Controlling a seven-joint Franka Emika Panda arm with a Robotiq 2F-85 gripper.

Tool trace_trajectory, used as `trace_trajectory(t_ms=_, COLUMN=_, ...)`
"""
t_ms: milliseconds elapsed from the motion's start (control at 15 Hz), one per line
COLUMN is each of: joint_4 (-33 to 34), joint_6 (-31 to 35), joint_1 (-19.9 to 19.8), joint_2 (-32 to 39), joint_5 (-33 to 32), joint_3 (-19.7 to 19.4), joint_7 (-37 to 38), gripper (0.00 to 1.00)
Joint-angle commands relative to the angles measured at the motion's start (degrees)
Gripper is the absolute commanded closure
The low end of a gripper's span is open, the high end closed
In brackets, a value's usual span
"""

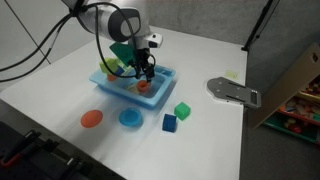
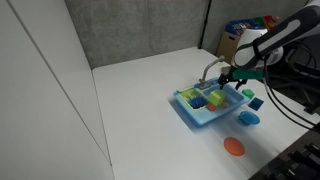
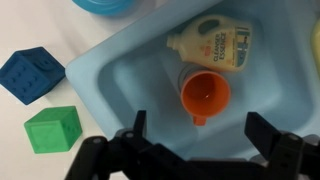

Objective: Remove an orange bowl from the sink and put it on top of the light green block

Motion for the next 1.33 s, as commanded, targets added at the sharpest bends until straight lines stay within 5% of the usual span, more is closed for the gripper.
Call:
trace_trajectory(t_ms=0, joint_4=2.3, joint_6=0.7, joint_1=-0.7, joint_2=2.8, joint_5=1.5, joint_3=0.7, joint_7=-2.4, gripper=0.0)
trace_trajectory(t_ms=1267, joint_4=5.8, joint_6=7.1, joint_1=1.3, joint_2=10.8, joint_5=2.2, joint_3=0.9, joint_7=-2.3, gripper=0.0)
